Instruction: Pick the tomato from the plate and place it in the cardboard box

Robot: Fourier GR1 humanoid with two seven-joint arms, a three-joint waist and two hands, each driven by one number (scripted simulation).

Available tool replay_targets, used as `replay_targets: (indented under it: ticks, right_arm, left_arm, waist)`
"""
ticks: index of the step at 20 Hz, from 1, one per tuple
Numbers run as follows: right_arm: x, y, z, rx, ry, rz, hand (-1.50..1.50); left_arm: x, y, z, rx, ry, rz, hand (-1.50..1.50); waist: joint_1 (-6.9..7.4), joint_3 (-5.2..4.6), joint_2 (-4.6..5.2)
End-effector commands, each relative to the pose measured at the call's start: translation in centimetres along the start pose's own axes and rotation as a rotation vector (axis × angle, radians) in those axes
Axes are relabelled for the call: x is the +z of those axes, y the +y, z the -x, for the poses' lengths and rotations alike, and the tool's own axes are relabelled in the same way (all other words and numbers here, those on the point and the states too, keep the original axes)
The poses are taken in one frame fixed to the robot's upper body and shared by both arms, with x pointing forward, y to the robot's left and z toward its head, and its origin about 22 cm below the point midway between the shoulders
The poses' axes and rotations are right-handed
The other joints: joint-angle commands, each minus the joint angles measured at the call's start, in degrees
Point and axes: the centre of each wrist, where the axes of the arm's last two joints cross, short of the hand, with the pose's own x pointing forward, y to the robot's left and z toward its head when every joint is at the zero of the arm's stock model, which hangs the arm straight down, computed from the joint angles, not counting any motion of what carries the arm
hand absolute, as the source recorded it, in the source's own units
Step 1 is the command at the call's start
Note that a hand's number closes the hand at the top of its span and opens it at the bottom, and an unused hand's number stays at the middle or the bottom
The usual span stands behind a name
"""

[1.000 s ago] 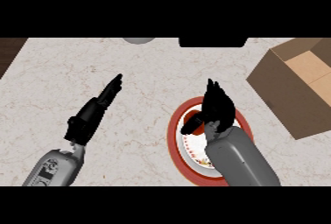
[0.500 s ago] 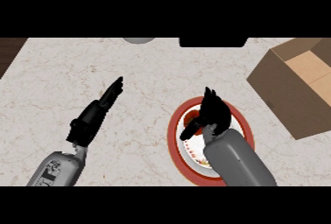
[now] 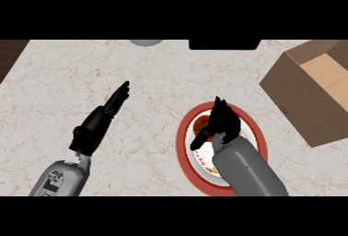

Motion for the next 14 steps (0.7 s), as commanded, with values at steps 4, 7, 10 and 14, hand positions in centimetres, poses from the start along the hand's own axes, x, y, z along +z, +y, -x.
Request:
replay_targets:
  ticks: [4,7,10,14]
  right_arm:
    - [-0.2,1.5,0.4,0.046,0.174,-0.006,-1.50]
    - [-0.1,1.4,1.1,0.002,0.153,-0.031,1.50]
    - [-1.1,1.9,0.9,0.053,0.135,-0.015,1.50]
    - [-1.3,1.6,0.2,0.081,0.134,0.033,1.50]
  left_arm:
    - [-1.0,-0.8,0.8,-0.008,-0.007,-0.006,0.00]
    - [0.2,0.2,0.0,0.004,0.003,-0.008,0.00]
    - [-0.7,0.2,-0.1,0.003,0.002,-0.010,0.00]
    - [0.5,0.6,0.5,-0.004,-0.005,0.000,0.00]
  waist:
    - [-0.52,-0.02,0.13]
    - [-0.31,0.01,-0.05]
    - [-0.16,0.01,0.10]
    - [0.06,-0.01,0.07]
